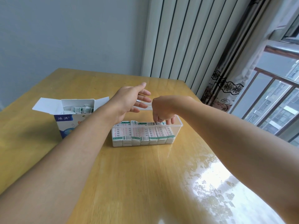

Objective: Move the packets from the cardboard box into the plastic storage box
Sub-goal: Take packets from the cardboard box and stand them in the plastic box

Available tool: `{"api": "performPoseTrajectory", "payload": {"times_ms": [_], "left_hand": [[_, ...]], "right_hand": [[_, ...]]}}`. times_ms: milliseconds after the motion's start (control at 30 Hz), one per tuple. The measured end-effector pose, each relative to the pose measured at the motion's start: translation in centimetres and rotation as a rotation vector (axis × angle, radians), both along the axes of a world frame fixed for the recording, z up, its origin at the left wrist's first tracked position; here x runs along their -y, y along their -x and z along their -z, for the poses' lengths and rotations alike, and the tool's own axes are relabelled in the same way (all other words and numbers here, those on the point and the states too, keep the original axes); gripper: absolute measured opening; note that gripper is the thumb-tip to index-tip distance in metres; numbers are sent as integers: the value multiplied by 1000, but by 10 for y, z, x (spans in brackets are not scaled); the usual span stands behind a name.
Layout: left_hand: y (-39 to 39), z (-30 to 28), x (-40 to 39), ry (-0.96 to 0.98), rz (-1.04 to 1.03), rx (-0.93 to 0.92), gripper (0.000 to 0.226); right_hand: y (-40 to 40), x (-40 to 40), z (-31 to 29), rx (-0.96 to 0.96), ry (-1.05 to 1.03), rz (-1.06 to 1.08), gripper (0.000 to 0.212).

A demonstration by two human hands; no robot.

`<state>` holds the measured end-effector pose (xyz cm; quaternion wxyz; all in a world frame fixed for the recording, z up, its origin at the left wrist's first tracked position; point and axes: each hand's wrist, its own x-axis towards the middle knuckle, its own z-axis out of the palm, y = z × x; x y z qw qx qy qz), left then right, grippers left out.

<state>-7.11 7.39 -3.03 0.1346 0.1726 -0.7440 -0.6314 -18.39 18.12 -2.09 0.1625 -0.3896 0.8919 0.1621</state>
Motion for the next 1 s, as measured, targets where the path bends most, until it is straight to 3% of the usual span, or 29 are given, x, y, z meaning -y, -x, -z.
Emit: {"api": "performPoseTrajectory", "payload": {"times_ms": [300,400,533,1000], "left_hand": [[-5,-13,5,-37,-53,-98,39],[-14,-22,9,-84,-119,-171,34],[-31,-33,17,-119,-165,-246,31],[-51,-43,23,-186,-150,-268,33]], "right_hand": [[-4,-5,-32,41,116,34,30],[-14,-6,-38,17,211,-29,29],[-29,1,-16,131,308,-130,37],[-39,25,5,66,200,-110,27]]}}
